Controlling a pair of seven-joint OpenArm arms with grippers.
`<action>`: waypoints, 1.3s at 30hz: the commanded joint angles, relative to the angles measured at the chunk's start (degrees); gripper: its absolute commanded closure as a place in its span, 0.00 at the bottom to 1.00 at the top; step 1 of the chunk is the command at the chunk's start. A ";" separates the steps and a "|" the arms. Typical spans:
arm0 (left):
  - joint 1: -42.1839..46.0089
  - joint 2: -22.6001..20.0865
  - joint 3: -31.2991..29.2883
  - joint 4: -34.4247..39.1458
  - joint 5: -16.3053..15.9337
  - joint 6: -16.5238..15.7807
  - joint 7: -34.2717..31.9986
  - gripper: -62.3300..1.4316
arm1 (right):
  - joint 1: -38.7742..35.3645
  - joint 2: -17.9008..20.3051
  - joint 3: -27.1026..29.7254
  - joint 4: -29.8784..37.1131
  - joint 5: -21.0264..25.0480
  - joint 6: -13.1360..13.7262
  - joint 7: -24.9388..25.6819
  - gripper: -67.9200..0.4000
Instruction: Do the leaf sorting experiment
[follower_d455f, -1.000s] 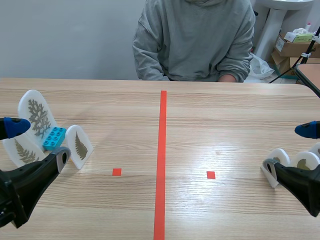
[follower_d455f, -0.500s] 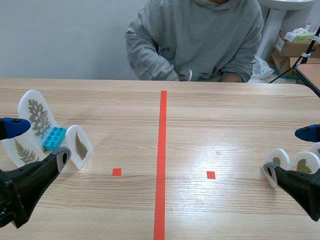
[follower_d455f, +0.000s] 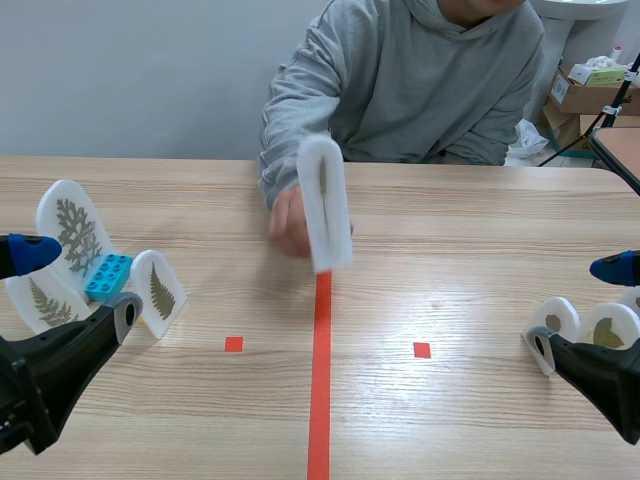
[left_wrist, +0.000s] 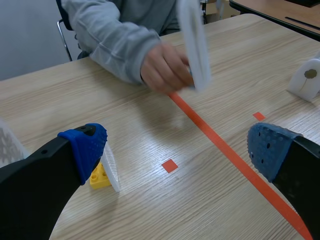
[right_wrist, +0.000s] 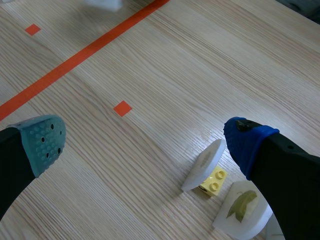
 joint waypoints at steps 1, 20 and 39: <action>-0.31 0.26 0.31 1.22 -0.13 -0.07 -0.76 0.03 | 0.52 0.61 0.92 0.81 0.66 0.66 0.83 0.00; -0.31 0.26 0.31 1.22 -0.15 -0.07 -0.79 0.03 | 0.52 0.61 0.92 0.81 1.95 0.66 0.85 0.00; -0.31 0.26 0.31 1.22 -0.15 -0.07 -0.79 0.03 | 0.55 0.59 0.92 0.81 1.95 0.66 0.83 0.00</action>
